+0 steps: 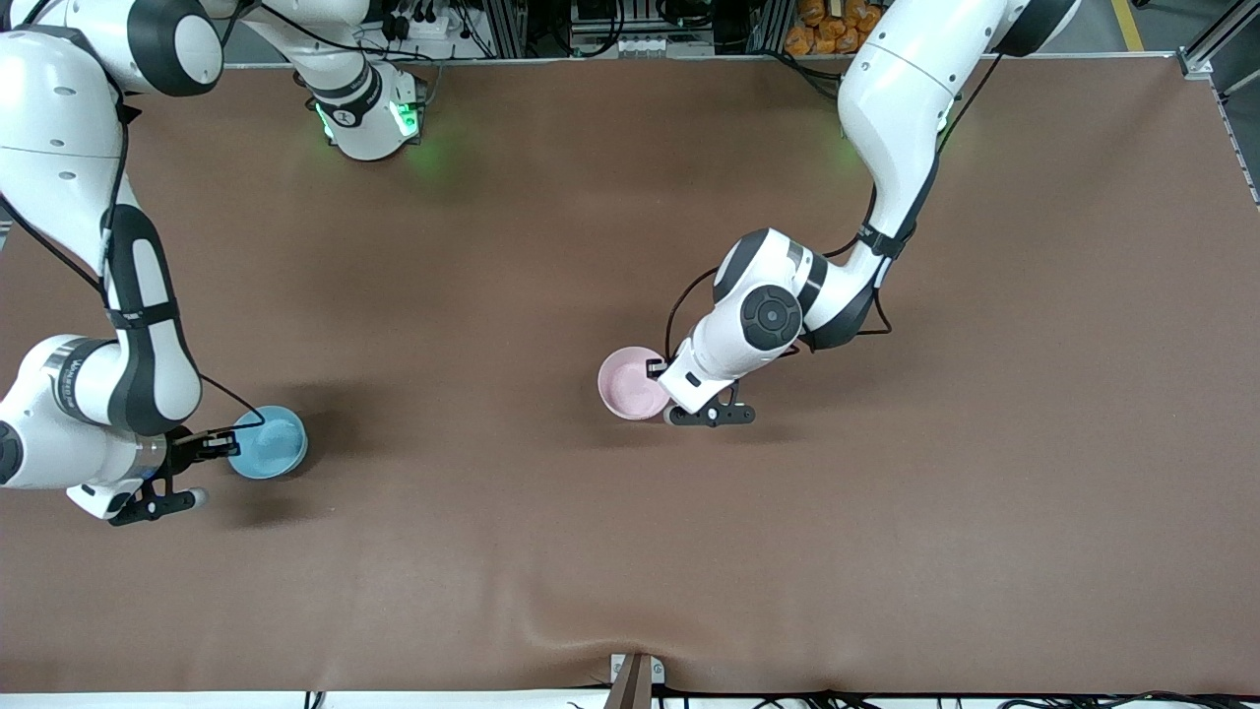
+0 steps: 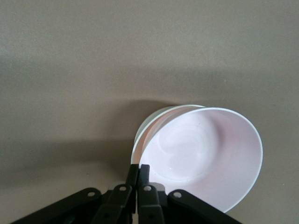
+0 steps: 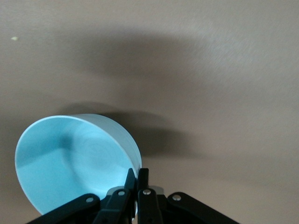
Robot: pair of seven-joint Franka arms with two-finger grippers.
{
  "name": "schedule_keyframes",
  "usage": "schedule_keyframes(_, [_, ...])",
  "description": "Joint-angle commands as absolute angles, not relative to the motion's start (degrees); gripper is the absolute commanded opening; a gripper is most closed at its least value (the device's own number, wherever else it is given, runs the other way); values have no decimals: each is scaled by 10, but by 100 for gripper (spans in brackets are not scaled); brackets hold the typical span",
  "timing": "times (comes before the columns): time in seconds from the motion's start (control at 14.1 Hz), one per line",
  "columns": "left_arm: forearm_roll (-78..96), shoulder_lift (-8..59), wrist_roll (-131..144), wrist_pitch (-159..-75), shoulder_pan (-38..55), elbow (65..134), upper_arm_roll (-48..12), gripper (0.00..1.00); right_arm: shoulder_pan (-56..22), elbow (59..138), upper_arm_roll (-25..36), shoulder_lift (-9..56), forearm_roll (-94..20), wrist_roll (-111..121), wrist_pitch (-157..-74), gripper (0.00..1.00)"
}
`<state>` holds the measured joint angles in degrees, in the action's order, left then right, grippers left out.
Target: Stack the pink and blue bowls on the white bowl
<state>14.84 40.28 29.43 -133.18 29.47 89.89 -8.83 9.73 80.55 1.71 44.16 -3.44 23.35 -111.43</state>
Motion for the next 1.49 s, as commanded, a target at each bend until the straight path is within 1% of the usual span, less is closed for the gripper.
schedule_keyframes(0.0, [151, 405, 294, -1333, 307, 902, -83, 0, 91, 813, 10, 378, -45, 182, -1041, 0])
schedule_keyframes(0.07, [151, 405, 299, -1333, 307, 902, -84, 20, 84, 814, 10, 356, -49, 166, -1014, 0])
schedule_keyframes(0.14, [151, 406, 304, -1333, 307, 901, -84, 54, 77, 818, 10, 338, -60, 152, -990, 0])
schedule_keyframes(0.21, [152, 405, 305, -1332, 307, 901, -84, 100, 69, 828, 10, 318, -75, 142, -977, 0])
schedule_keyframes(0.36, [151, 402, 301, -1332, 306, 898, -82, 100, 48, 866, 10, 281, -97, 117, -974, 0])
schedule_keyframes(0.43, [150, 397, 300, -1332, 300, 895, -80, 100, 37, 877, 10, 273, -108, 102, -976, 0])
schedule_keyframes(0.64, [116, 376, 296, -1328, 264, 895, -70, 100, -4, 880, 11, 274, -137, 63, -978, 0])
schedule_keyframes(0.78, [76, 354, 290, -1299, 235, 895, -70, 100, -43, 880, 11, 275, -143, 13, -996, 0])
schedule_keyframes(0.92, [54, 331, 289, -1276, 211, 895, -69, 100, -89, 889, 10, 280, -145, -35, -1033, 0])
schedule_keyframes(1.21, [9, 294, 250, -1224, 154, 894, -71, 100, -138, 972, 10, 281, -243, -56, -1158, 0])
schedule_keyframes(1.42, [-2, 273, 192, -1194, 107, 893, -76, 100, -191, 975, 10, 291, -301, -92, -1199, 0])
